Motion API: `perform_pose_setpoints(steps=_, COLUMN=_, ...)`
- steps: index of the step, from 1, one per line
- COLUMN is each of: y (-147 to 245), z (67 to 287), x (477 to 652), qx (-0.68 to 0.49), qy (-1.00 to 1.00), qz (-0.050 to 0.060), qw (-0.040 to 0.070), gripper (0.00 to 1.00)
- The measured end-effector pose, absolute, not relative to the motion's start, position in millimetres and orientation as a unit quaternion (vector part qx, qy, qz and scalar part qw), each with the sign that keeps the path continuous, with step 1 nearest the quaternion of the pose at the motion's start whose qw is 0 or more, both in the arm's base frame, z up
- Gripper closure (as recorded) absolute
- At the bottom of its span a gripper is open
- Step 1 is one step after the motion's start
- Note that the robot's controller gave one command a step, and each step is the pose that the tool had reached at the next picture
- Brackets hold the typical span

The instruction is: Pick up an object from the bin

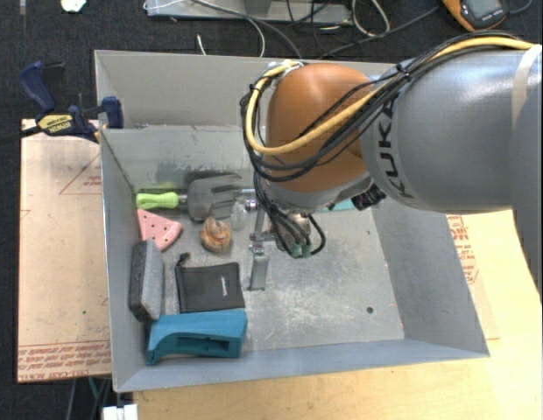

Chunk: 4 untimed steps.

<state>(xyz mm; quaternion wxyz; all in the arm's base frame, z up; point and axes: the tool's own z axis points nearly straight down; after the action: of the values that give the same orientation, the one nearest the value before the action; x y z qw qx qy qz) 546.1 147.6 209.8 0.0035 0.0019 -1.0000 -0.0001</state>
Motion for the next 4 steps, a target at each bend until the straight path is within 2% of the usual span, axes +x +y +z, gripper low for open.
perform_pose_setpoints(steps=1, y=146.8, z=214.0, x=547.8, qx=0.0, qy=-1.0, qz=-0.001, qw=-0.001, gripper=0.0)
perform_pose_setpoints(steps=2, y=175.7, z=133.5, x=516.2, qx=0.06, qy=-0.998, qz=-0.001, qw=-0.001, gripper=0.0)
perform_pose_setpoints(steps=3, y=195.8, z=134.5, x=519.3, qx=0.004, qy=-1.0, qz=-0.001, qw=-0.002, gripper=0.0)
perform_pose_setpoints(steps=4, y=191.8, z=119.7, x=527.9, qx=0.017, qy=-1.0, qz=-0.001, qw=-0.001, gripper=0.0)
